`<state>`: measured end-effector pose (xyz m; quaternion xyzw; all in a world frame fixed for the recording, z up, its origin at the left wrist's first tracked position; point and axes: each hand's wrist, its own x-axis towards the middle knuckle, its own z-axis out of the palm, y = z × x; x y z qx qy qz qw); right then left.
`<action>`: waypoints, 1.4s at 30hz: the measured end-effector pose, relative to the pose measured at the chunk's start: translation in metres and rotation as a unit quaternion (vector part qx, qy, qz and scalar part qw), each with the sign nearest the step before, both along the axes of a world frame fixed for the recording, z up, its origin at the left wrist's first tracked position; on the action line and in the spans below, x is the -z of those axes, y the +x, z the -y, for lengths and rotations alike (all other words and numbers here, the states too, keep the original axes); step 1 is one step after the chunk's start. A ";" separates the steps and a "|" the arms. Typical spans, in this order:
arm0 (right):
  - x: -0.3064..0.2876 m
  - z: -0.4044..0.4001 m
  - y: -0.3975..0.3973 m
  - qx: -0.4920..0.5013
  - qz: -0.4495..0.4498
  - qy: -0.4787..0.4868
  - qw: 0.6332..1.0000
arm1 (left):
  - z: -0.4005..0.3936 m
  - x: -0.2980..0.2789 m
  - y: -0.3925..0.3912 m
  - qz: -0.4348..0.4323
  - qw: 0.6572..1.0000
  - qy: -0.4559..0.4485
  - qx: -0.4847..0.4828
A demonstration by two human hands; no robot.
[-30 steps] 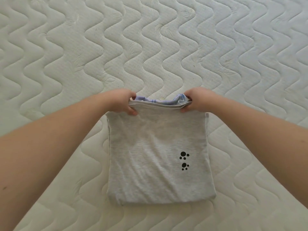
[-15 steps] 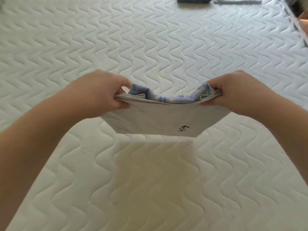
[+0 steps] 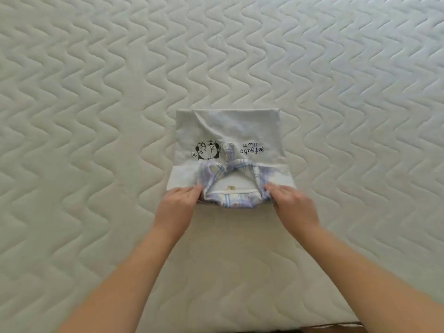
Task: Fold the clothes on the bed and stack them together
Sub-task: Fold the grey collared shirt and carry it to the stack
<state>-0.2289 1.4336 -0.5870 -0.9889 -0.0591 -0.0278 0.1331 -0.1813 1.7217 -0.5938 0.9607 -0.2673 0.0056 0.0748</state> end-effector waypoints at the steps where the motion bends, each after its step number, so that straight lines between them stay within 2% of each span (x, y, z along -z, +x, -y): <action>1: 0.022 -0.002 -0.015 0.014 -0.037 0.011 0.999 | 0.003 0.021 -0.019 -0.034 0.999 0.005 -0.008; 4: 0.066 -0.009 -0.046 0.069 -0.191 0.061 0.977 | 0.012 0.066 -0.061 -0.199 0.976 0.072 -0.054; 6: 0.078 -0.011 -0.057 0.064 -0.238 0.050 0.968 | 0.014 0.078 -0.074 -0.237 0.965 0.080 -0.078; 9: 0.075 -0.010 -0.054 0.054 -0.260 0.059 0.962 | 0.017 0.076 -0.072 -0.248 0.964 0.024 -0.097; 12: 0.056 -0.008 -0.032 0.111 -0.237 0.104 0.960 | 0.021 0.065 -0.055 -0.252 0.948 -0.121 -0.153; 14: 0.045 -0.010 -0.012 0.138 -0.195 0.129 0.962 | 0.025 0.058 -0.038 -0.279 0.910 -0.212 -0.220; 17: 0.041 -0.019 0.021 0.112 -0.173 0.135 0.969 | 0.036 0.055 -0.002 -0.328 0.842 -0.300 -0.304; 20: 0.048 -0.033 0.050 0.053 -0.202 0.097 0.973 | 0.046 0.056 0.030 -0.364 0.794 -0.337 -0.350; 22: 0.055 -0.039 0.063 0.030 -0.226 0.051 0.972 | 0.048 0.058 0.043 -0.401 0.782 -0.329 -0.344; 23: 0.059 -0.040 0.067 0.029 -0.228 0.034 0.973 | 0.049 0.060 0.047 -0.417 0.797 -0.300 -0.318; 24: 0.061 -0.040 0.071 0.036 -0.222 0.026 0.974 | 0.050 0.061 0.048 -0.422 0.825 -0.250 -0.282; 26: 0.063 -0.039 0.077 0.060 -0.205 0.042 0.976 | 0.050 0.063 0.049 -0.377 0.886 -0.151 -0.224; 27: 0.063 -0.038 0.078 0.074 -0.206 0.065 0.974 | 0.051 0.064 0.048 -0.356 0.900 -0.136 -0.213; 28: 0.062 -0.037 0.079 0.092 -0.212 0.098 0.968 | 0.051 0.064 0.047 -0.354 0.900 -0.148 -0.206; 31: 0.060 -0.031 0.079 0.175 -0.240 0.205 0.933 | 0.057 0.063 0.047 -0.408 0.867 -0.207 -0.197; 33: 0.061 -0.025 0.076 0.209 -0.254 0.261 0.908 | 0.062 0.063 0.051 -0.387 0.892 -0.162 -0.170; 35: 0.060 -0.019 0.073 0.230 -0.259 0.320 0.882 | 0.067 0.063 0.059 -0.314 0.925 -0.147 -0.158; 38: 0.056 -0.015 0.073 0.239 -0.251 0.339 0.874 | 0.074 0.068 0.073 -0.219 0.960 -0.096 -0.148; 42: 0.051 -0.016 0.078 0.259 -0.207 0.347 0.877 | 0.085 0.077 0.087 -0.246 0.966 -0.004 -0.078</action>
